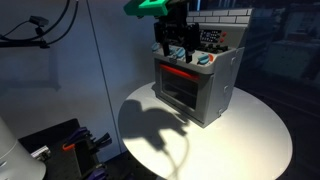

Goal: Turn the rightmost blue knob on the stove to the left

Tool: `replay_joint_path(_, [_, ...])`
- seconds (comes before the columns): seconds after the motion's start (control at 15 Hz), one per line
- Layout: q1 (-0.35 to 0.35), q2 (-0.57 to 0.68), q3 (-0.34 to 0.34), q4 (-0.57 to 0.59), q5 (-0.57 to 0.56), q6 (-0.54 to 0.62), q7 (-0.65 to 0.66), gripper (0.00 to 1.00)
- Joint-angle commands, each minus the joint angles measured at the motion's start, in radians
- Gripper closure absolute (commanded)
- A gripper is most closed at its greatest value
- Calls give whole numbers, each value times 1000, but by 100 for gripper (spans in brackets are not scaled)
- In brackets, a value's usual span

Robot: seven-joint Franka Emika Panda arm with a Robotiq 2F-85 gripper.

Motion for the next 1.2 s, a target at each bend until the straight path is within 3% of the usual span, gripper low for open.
replay_joint_path(0.0, [-2,47,9,42,80,48,79,0])
replay_joint_path(0.53, [2,88,40,21,201,229,194,0])
replay_joint_path(0.87, [-5,83,41,9,177,207,170,0])
replay_joint_path(1.13, [-1,90,38,1,216,259,179,0])
